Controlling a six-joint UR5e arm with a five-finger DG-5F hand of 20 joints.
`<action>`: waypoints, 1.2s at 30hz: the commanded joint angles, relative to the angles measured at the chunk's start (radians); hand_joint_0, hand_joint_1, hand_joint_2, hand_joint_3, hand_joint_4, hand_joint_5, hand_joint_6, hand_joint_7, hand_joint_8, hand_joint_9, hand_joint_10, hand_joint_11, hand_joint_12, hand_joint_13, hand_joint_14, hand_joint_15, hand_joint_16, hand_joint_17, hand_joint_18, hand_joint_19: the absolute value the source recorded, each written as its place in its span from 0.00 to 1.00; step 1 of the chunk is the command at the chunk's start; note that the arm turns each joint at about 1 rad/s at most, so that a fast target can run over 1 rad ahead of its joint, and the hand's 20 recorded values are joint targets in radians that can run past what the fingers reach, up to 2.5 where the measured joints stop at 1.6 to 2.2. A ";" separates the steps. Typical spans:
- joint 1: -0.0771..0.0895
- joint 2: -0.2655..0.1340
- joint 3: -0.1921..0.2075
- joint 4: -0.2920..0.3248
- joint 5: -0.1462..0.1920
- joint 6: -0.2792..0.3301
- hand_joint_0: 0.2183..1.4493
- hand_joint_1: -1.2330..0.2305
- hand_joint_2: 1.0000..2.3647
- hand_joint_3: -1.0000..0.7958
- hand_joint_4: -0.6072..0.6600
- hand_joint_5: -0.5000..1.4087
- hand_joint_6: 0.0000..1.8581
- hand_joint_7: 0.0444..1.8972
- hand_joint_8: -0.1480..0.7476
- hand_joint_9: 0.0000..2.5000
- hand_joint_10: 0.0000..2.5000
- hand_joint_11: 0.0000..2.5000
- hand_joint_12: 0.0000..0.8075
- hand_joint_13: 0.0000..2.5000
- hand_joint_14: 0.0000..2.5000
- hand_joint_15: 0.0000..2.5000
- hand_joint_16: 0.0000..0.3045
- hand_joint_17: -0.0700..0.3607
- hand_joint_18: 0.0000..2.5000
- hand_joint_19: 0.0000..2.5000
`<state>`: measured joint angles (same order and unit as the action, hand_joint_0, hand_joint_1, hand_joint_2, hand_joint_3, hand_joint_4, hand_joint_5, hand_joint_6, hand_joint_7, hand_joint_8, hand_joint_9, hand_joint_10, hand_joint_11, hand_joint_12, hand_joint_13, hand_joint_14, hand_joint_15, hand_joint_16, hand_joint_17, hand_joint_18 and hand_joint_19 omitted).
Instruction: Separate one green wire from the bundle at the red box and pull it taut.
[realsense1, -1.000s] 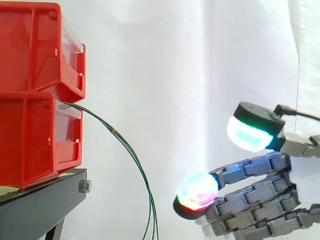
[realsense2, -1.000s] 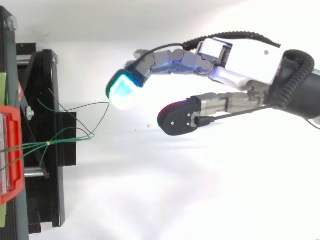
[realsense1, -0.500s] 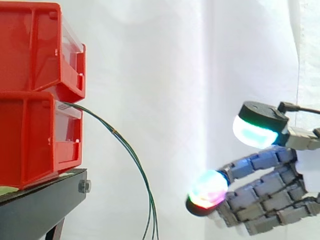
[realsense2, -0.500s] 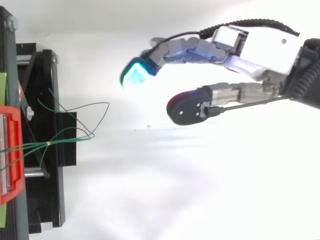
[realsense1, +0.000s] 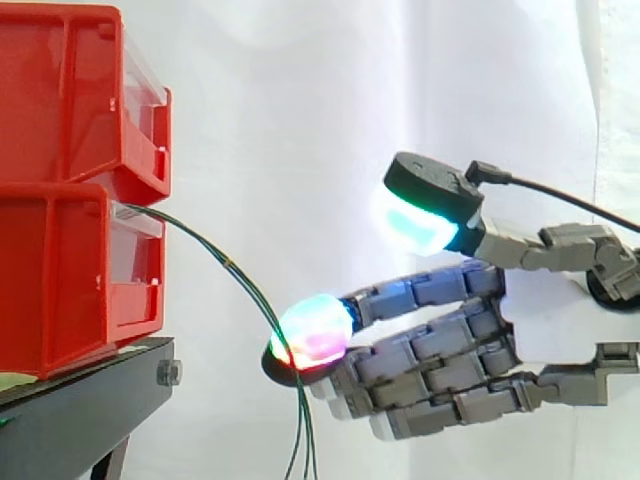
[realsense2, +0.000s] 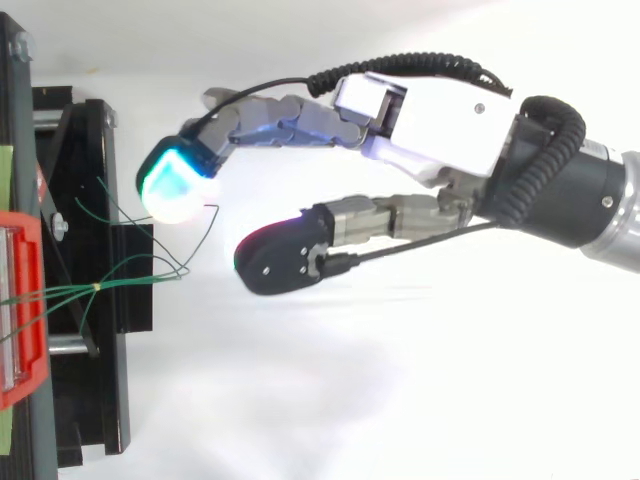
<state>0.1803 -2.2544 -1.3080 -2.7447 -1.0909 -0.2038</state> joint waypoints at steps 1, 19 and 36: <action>0.008 -0.019 0.024 0.042 0.000 -0.039 0.22 0.49 0.00 0.28 0.64 0.17 0.27 0.37 0.41 0.15 0.00 0.00 0.39 0.03 0.00 0.00 0.16 0.42 0.00 0.04; 0.039 -0.111 0.119 0.028 0.009 0.018 0.23 0.46 0.00 0.28 0.66 0.19 0.27 0.39 0.42 0.20 0.00 0.00 0.39 0.06 0.00 0.00 0.16 0.42 0.03 0.04; 0.065 -0.112 0.151 0.010 0.045 -0.002 0.25 0.40 0.00 0.28 0.67 0.20 0.27 0.46 0.42 0.23 0.00 0.00 0.38 0.09 0.00 0.00 0.16 0.41 0.06 0.05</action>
<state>0.2384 -2.3664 -1.1562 -2.7461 -1.0557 -0.1952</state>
